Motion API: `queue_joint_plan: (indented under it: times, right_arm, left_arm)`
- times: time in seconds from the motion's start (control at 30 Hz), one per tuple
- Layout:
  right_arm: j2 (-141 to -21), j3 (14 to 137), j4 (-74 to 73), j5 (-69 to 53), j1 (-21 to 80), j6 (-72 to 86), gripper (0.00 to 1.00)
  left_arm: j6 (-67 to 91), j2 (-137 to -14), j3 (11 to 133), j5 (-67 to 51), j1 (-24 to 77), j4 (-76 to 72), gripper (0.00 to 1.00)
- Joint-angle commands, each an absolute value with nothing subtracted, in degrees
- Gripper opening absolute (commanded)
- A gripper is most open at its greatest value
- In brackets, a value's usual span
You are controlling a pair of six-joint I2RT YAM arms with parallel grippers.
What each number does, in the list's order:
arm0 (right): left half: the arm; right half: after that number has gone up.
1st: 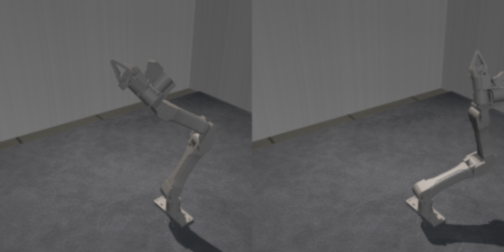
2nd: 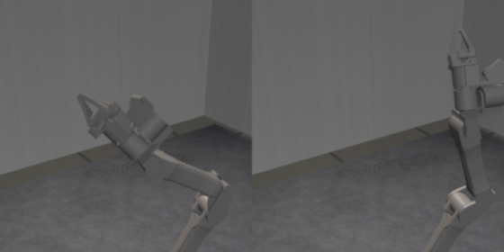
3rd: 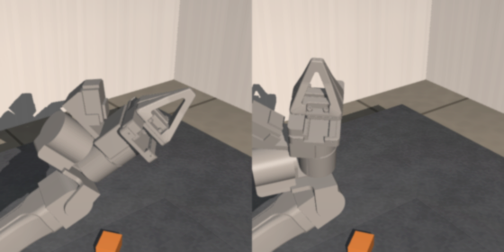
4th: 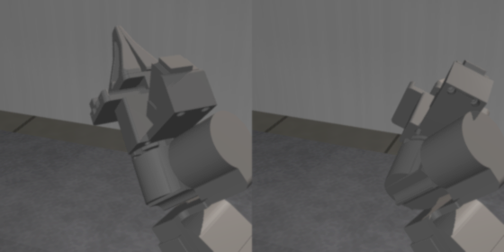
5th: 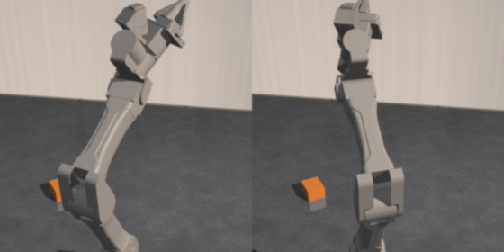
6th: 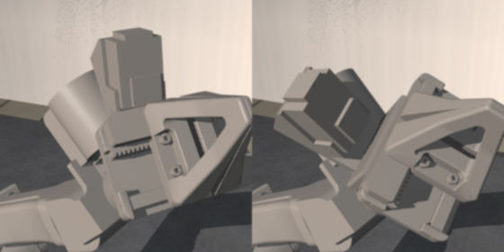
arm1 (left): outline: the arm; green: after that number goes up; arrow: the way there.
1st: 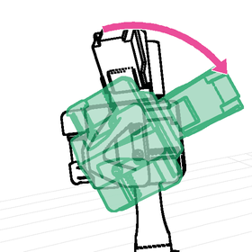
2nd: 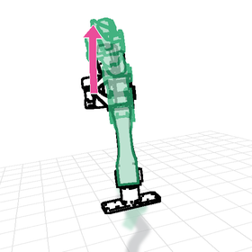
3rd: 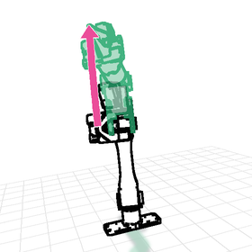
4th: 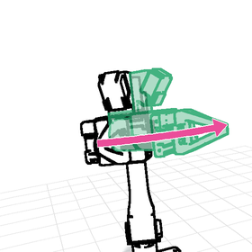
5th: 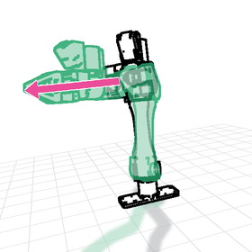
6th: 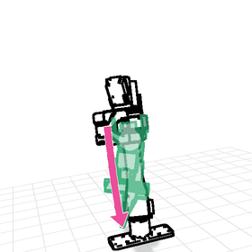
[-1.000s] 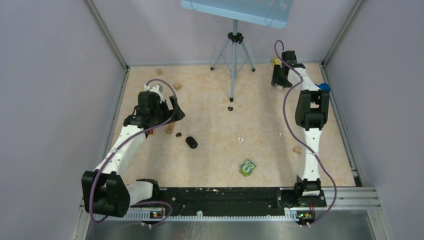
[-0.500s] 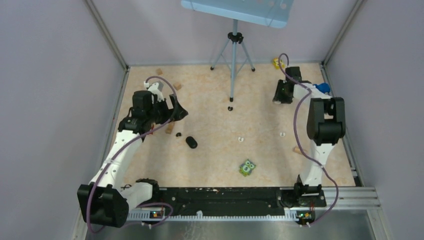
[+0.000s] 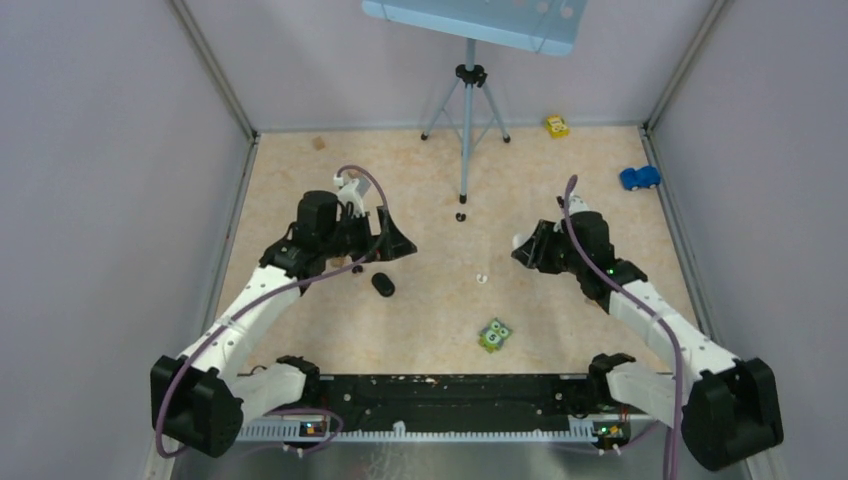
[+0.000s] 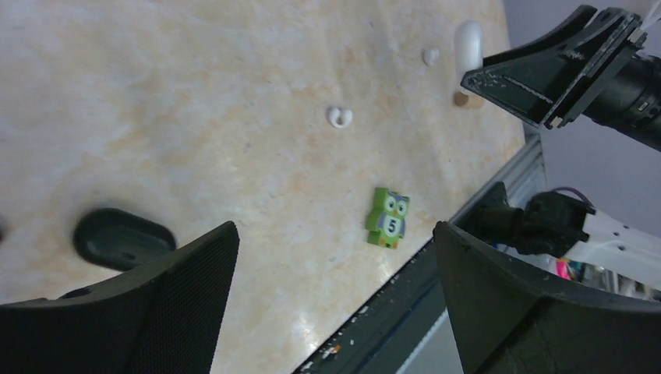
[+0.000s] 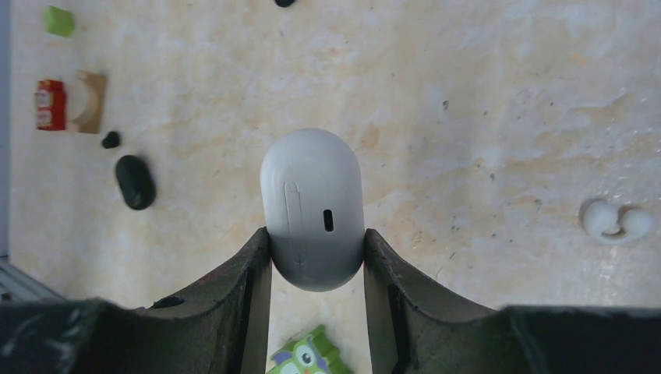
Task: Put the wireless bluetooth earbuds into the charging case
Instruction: Place the charging case at the center of the board.
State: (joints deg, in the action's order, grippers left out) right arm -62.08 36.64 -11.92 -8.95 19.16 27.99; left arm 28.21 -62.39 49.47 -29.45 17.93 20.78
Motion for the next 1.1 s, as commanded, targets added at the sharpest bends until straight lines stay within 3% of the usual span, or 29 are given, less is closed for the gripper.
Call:
queue_joint_plan:
  times: [0.0, 0.47, 0.73, 0.9, 1.07]
  right_arm:
    - [-53.48, 32.79, -5.52, -13.47, 19.99, 34.26, 0.29]
    - [-61.65, 33.49, -3.69, -13.30, 20.82, 32.25, 0.30]
    - [-72.40, 36.53, -7.92, -5.95, 22.82, 30.51, 0.40]
    - [-73.76, 34.74, -5.50, -7.73, 23.90, 31.15, 0.47]
    - [-74.90, 34.76, -6.40, -5.53, 24.04, 30.36, 0.61]
  left_arm:
    - [37.86, -63.78, 46.30, -30.17, 24.66, 9.77, 0.99]
    - [43.40, -68.88, 46.20, -25.63, 30.89, 7.06, 0.99]
    - [42.87, -69.36, 46.89, -22.71, 30.93, 10.89, 0.99]
    - [42.52, -68.80, 45.91, -24.18, 31.17, 8.96, 0.99]
    - [42.12, -69.09, 44.85, -24.06, 32.53, 7.43, 0.99]
